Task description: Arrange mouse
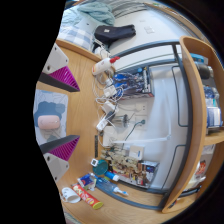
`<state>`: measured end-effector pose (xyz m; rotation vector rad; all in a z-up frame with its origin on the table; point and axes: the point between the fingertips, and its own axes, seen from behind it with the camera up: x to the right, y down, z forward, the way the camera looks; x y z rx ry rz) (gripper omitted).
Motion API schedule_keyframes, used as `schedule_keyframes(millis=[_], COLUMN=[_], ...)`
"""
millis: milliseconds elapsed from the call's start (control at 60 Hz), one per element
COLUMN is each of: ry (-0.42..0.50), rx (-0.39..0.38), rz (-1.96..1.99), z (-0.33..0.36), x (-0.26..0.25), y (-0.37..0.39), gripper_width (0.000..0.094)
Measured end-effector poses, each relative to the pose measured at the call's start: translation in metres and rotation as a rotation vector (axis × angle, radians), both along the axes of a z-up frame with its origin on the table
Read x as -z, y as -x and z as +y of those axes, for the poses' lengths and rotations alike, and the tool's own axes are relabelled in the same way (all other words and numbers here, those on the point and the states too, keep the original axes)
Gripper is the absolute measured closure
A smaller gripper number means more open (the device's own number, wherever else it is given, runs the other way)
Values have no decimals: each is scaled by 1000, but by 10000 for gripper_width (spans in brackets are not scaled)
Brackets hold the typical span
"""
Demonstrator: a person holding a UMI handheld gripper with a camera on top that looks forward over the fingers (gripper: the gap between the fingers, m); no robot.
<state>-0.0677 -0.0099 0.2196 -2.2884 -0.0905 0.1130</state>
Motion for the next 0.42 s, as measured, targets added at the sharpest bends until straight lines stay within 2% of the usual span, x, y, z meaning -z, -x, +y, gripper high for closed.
schedule_keyframes(millis=[217, 417], ry=[-32, -25], rx=[1, 17], rz=[1, -33], z=[-4, -9], x=[-19, -9], y=[2, -2], gripper_width=[75, 71])
